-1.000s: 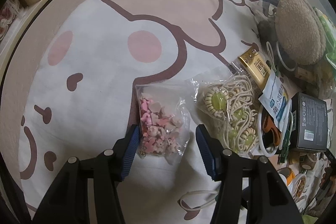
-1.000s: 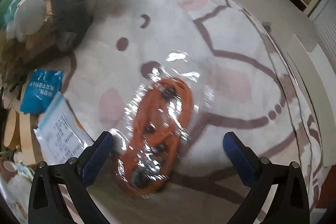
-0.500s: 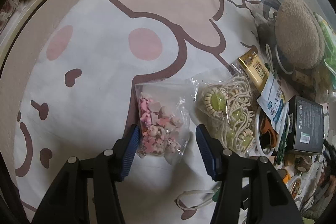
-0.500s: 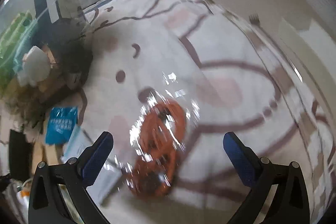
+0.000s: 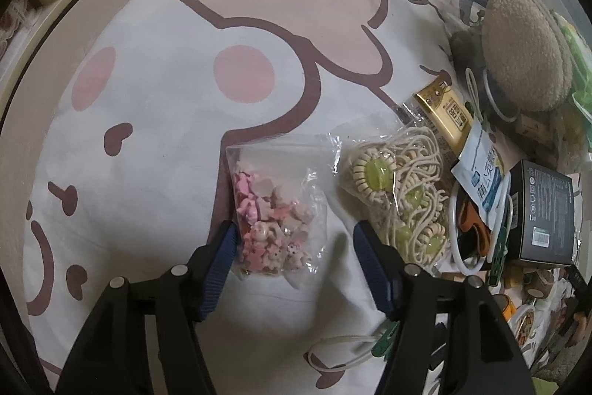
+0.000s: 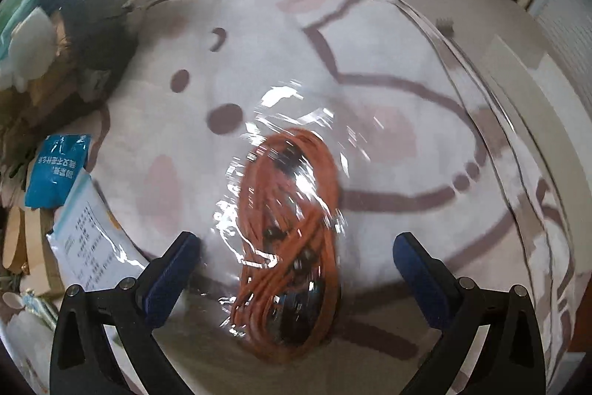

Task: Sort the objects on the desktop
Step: 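Close the right gripper on the bagged orange cable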

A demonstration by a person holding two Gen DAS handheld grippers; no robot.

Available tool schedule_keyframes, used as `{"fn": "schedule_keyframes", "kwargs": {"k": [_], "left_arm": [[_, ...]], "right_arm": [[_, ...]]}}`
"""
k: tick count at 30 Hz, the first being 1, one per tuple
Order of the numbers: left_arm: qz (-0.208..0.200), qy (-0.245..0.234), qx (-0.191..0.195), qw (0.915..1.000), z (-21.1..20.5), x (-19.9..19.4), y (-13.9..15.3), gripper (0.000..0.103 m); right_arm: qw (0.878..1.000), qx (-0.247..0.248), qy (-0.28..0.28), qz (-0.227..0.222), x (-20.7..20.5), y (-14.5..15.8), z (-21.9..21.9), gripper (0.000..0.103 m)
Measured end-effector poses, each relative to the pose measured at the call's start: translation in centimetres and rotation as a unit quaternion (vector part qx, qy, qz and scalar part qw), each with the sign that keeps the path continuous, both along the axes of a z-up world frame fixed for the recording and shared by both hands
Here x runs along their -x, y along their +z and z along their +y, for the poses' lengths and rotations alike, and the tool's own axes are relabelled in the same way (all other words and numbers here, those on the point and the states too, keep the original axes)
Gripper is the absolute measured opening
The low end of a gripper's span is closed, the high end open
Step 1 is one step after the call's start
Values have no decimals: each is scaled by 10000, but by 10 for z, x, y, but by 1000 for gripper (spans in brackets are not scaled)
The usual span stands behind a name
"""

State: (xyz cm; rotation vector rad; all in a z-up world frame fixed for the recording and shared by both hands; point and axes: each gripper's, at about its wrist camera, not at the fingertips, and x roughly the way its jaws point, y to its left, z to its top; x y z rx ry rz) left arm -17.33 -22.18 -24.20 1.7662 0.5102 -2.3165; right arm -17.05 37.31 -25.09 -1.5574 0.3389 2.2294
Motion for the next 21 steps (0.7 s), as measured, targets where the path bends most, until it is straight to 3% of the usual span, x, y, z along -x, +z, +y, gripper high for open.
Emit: {"fn": "schedule_keyframes", "kwargs": {"k": [3, 6, 8, 12, 21], "left_arm": [[32, 162, -144, 9998, -5, -1, 1, 65], [70, 294, -252, 9992, -10, -2, 2, 64], [70, 321, -237, 9992, -10, -3, 2, 59], [92, 364, -237, 9990, -11, -1, 2, 57], [-4, 293, -34, 9996, -10, 2, 1, 42]], "right_arm": [[9999, 55, 98, 105, -8, 1, -1, 103], [9996, 53, 180, 195, -12, 3, -7, 94], [9994, 33, 180, 280, -13, 6, -10, 86], [9988, 51, 90, 469, -16, 6, -10, 81], [9972, 155, -37, 726, -8, 8, -4, 65]]}}
